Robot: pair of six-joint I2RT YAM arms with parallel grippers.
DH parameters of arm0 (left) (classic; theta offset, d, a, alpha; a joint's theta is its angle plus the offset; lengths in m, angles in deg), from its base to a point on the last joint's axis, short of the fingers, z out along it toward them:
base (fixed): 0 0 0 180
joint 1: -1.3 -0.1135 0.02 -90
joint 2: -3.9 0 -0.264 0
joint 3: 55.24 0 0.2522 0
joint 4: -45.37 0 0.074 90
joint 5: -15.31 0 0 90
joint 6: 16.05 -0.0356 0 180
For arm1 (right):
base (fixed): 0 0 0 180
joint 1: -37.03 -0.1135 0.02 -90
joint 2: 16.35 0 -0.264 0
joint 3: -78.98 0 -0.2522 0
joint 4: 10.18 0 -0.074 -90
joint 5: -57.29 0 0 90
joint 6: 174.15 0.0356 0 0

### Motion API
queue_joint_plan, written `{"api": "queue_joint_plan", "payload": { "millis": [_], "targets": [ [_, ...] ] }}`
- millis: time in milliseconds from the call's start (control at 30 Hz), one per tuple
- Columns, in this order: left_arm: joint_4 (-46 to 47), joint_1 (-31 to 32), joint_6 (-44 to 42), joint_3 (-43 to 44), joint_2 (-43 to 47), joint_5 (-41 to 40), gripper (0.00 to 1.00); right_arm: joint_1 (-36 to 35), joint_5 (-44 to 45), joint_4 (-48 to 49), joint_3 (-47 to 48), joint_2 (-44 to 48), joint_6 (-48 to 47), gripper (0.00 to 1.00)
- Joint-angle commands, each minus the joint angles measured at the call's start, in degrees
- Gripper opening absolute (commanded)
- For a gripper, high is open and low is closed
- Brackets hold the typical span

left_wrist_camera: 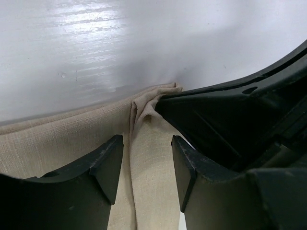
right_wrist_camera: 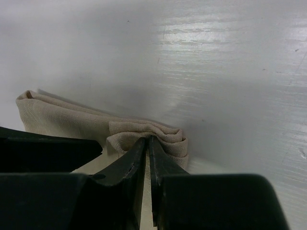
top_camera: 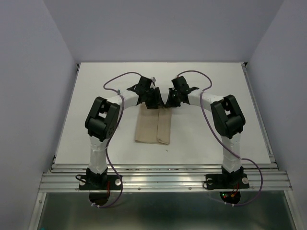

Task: Fold the napkin into a case and place the utensils inside
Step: Smooth out the 2/3-rectangle-folded napkin at the center of the board.

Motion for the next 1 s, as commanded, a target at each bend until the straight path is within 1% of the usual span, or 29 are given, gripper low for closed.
{"api": "queue_joint_plan", "payload": {
  "millis": [0, 67, 233, 433, 467, 533, 567, 667, 867, 967],
  "targets": [
    [-0.98, -0.54, -1.88, 4.00, -0.52, 0.71, 0.55, -0.49, -0.58, -0.29, 1.87, -1.44, -0.95, 0.13],
    [-1.07, -0.54, -2.14, 4.88, -1.57, 0.98, 0.55, -0.49, -0.67, -0.38, 1.95, -1.61, -0.95, 0.14],
    [-2.48, -0.54, -2.41, 6.90, -4.21, 0.27, 0.49, -0.49, -0.85, -1.00, 2.39, -1.88, -1.21, 0.13],
    [-2.65, -0.54, -1.97, 7.42, -5.62, -1.22, 0.37, -0.49, -1.55, -1.52, 2.66, -2.06, -1.30, 0.13],
    [-3.00, -0.54, -1.97, 7.69, -5.79, -1.74, 0.31, -0.49, -1.64, -1.52, 2.66, -1.79, -1.39, 0.13],
    [-3.70, -0.54, -1.88, 8.22, -6.06, -2.45, 0.23, -0.49, -1.90, -1.96, 2.66, -1.27, -1.48, 0.13],
    [-3.62, -0.54, -1.53, 8.13, -6.06, -2.71, 0.15, -0.49, -1.73, -2.14, 2.57, -0.31, -1.65, 0.13],
    [-3.53, -0.63, -1.09, 7.95, -5.97, -2.80, 0.00, -0.49, -0.85, -2.49, 2.04, 1.98, -2.18, 0.14],
    [-3.27, -0.81, -0.65, 7.52, -5.97, -2.54, 0.00, -0.49, 2.84, -2.75, -1.38, 9.10, -2.62, 0.21],
    [-2.74, -0.81, -0.39, 6.64, -5.18, -2.10, 0.00, -0.49, 4.25, -2.75, -3.31, 10.95, -2.71, 0.21]
  ]
}}
